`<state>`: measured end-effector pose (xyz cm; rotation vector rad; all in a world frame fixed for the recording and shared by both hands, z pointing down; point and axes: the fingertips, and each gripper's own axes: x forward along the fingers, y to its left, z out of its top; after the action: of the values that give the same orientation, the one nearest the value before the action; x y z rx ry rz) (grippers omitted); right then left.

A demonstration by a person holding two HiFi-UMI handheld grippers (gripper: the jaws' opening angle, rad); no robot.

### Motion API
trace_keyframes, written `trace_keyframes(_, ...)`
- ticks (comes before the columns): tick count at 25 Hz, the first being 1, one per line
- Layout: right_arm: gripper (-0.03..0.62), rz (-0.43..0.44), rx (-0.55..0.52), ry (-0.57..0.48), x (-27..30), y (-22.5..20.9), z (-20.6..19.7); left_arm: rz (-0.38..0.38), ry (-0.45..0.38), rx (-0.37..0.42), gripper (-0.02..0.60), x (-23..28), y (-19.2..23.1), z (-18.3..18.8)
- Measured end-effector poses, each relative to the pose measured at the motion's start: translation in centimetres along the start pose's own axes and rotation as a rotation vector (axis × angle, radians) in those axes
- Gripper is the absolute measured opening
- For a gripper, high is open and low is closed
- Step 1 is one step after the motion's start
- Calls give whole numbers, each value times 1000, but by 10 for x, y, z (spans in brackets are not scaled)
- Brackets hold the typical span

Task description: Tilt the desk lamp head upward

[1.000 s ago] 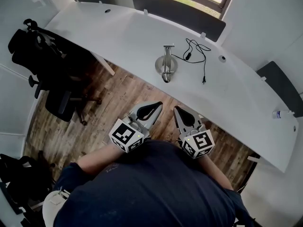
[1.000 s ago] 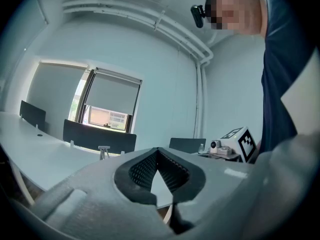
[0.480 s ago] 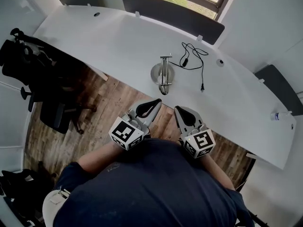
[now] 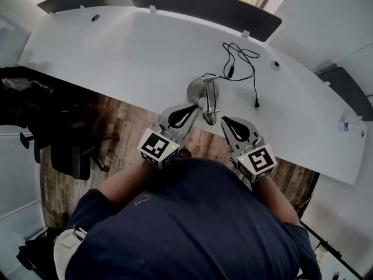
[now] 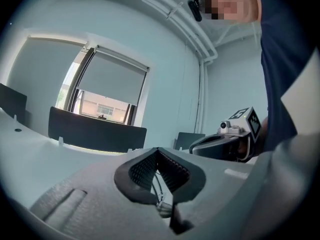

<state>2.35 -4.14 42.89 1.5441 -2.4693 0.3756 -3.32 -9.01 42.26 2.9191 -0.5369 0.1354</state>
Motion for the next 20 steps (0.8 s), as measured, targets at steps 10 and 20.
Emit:
trace_keyframes(10,9,84,76,75,31,-36,-29,34,116,60,5,37,41,-54)
trace_keyframes(20,11,235,134,111,44,-57,-47,67,193,67,5,68,56,-99)
